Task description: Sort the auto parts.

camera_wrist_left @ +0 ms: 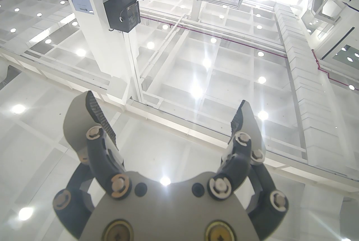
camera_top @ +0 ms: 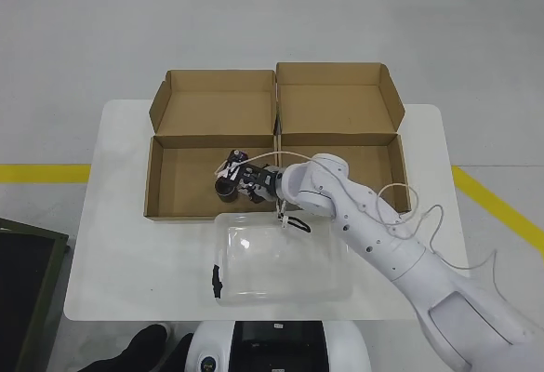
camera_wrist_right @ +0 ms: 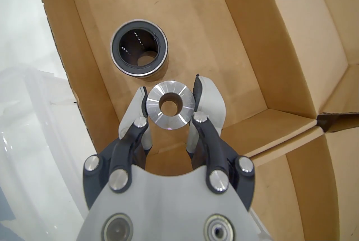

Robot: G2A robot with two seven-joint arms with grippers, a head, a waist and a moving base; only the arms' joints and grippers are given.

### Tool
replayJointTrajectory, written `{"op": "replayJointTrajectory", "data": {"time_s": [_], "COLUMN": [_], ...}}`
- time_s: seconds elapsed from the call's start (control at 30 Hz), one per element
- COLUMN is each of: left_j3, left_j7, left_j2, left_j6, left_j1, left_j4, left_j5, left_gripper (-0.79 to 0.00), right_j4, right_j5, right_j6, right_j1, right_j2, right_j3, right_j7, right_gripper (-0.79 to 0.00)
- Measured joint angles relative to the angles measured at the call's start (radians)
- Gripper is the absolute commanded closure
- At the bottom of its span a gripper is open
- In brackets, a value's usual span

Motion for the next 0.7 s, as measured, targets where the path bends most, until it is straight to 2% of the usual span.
{"op": "replayJointTrajectory", "data": {"time_s": [0.23,0.3,0.37,0.5,0.63,0.7], "left_j3": [0.000,0.000,0.000,0.000,0.000,0.000], "left_j7": [0.000,0.000,0.000,0.000,0.000,0.000], "left_j2": [0.000,0.000,0.000,0.000,0.000,0.000], "left_j6": [0.000,0.000,0.000,0.000,0.000,0.000], "left_j1": [0.000,0.000,0.000,0.000,0.000,0.000], "left_j4": [0.000,0.000,0.000,0.000,0.000,0.000], "left_j5": [0.000,0.000,0.000,0.000,0.000,0.000], "left_gripper": [-0.785,-0.785,-0.785,-0.785,-0.785,-0.785], "right_j4": [0.044,0.050,0.056,0.063,0.067,0.068], "right_j5": [-0.008,-0.012,-0.016,-0.021,-0.028,-0.030], "right_j6": [-0.001,0.000,0.001,0.000,-0.005,-0.006], "right_j1": [0.009,0.009,0.011,0.013,0.015,0.014], "right_j2": [-0.016,-0.020,-0.023,-0.029,-0.033,-0.034], "right_j3": [-0.016,-0.019,-0.021,-0.022,-0.021,-0.019], "right_j7": [-0.011,-0.011,-0.009,-0.005,0.005,0.008], "right_gripper": [-0.049,-0.083,-0.151,-0.188,-0.317,-0.345]}}
